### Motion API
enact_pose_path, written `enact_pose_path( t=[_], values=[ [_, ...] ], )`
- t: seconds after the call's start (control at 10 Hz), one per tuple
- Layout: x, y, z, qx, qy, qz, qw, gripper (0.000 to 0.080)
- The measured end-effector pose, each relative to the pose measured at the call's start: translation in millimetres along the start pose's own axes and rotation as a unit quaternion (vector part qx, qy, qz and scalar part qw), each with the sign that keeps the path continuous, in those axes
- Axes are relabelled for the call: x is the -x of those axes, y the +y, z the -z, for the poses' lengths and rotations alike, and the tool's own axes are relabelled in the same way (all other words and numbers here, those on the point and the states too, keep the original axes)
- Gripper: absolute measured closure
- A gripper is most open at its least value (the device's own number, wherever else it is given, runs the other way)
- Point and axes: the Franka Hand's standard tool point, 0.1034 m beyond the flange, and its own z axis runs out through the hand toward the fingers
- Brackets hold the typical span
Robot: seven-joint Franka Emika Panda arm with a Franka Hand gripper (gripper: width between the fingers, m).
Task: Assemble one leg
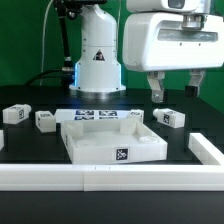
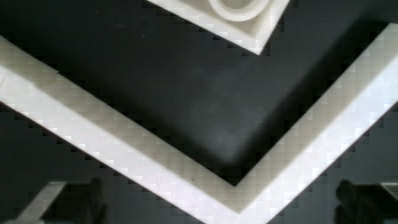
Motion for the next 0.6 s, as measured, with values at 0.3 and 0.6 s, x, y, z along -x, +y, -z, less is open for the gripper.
enact_pose_path(
  t=[0.3, 0.6],
  values=[
    [0.2, 0.4, -0.1, 0.000, 0.000, -0.001, 1.000, 0.0150],
    [2.0, -1.1, -2.2, 0.002, 0.001, 0.022, 1.000, 0.0150]
  ],
)
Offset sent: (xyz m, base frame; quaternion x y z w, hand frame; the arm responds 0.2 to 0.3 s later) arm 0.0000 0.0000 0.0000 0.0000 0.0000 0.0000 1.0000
